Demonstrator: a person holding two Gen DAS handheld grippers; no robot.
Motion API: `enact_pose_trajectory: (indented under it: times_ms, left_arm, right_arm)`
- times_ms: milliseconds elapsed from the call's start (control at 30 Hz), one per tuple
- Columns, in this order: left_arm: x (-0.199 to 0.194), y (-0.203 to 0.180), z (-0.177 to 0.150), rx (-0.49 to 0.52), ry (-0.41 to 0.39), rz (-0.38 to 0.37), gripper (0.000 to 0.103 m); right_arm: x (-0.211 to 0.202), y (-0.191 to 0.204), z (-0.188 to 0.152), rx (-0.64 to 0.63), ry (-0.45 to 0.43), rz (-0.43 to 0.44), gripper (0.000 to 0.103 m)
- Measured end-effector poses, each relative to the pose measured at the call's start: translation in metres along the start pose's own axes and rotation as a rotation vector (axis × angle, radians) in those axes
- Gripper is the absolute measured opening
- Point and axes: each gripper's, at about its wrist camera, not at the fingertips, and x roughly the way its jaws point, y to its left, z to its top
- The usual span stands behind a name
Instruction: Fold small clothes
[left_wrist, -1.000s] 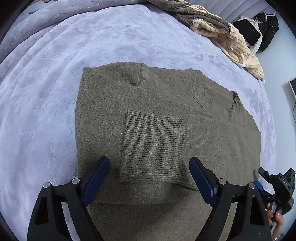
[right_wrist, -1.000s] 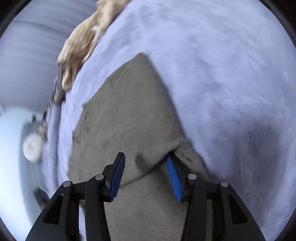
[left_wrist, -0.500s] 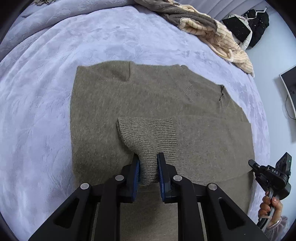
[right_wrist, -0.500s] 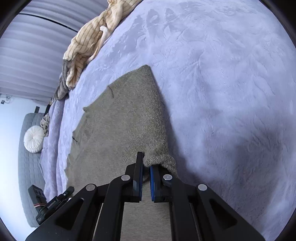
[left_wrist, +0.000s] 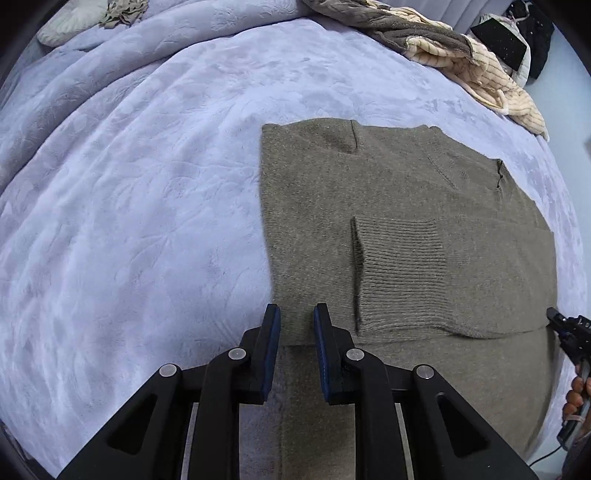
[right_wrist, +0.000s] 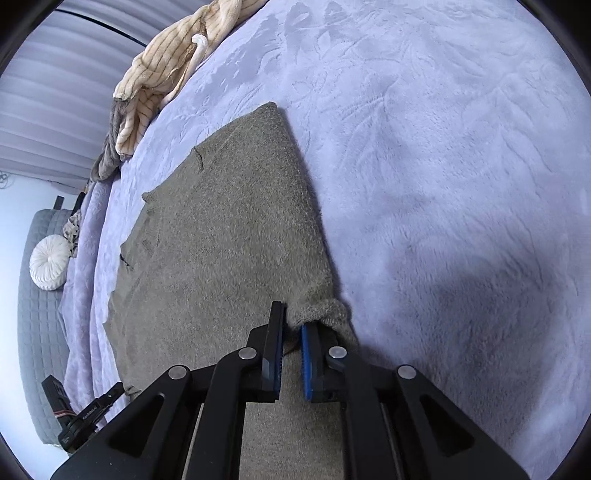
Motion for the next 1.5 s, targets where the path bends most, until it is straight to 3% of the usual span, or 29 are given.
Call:
enact_pose_trajectory:
  times_ms: [67, 133, 167, 233, 467, 700, 900, 1000, 1100, 1500]
  left_arm:
    - [0.001, 0.002, -0.004, 0.003, 0.015, 0.003, 0.022]
    - [0.0, 0.002, -0.007, 0.0, 0.015, 0.016, 0.065]
    - [-0.002, 0.003, -0.01, -0.009, 0.002, 0.032, 0.092]
    - [-0.007, 0.003, -0.014, -0.009, -0.02, 0.034, 0.093]
    - [-0.01, 0.004, -0.027, 0.0, 0.036, 0.025, 0.093]
    - [-0.013, 0.01, -0.049, 0.013, 0.091, 0.0, 0.093]
    - [-0.014, 0.004, -0.074, 0.034, 0.187, -0.05, 0.093]
    - [-0.018, -0.003, -0.09, 0.06, 0.236, -0.064, 0.093]
    - [-0.024, -0.01, -0.107, 0.098, 0.275, -0.072, 0.093]
    - [-0.048, -0.016, -0.153, 0.175, 0.367, -0.125, 0.093]
  right_arm:
    - [-0.004, 0.001, -0.005, 0.0, 0.006, -0.01, 0.017]
    - [-0.008, 0.004, -0.012, -0.011, 0.016, -0.021, 0.022]
    - [-0.011, 0.005, -0.015, -0.023, 0.02, -0.031, 0.025]
    - [-0.014, 0.009, -0.022, -0.048, 0.027, -0.048, 0.029]
    - [-0.023, 0.013, -0.039, -0.069, 0.053, -0.074, 0.04]
    - [-0.032, 0.013, -0.055, -0.072, 0.079, -0.094, 0.041]
    - [-0.035, 0.02, -0.074, -0.1, 0.135, -0.101, 0.042]
    - [-0.038, 0.028, -0.087, -0.122, 0.169, -0.097, 0.049]
    - [-0.041, 0.037, -0.1, -0.147, 0.212, -0.09, 0.049]
    - [-0.051, 0.047, -0.144, -0.149, 0.293, -0.122, 0.049]
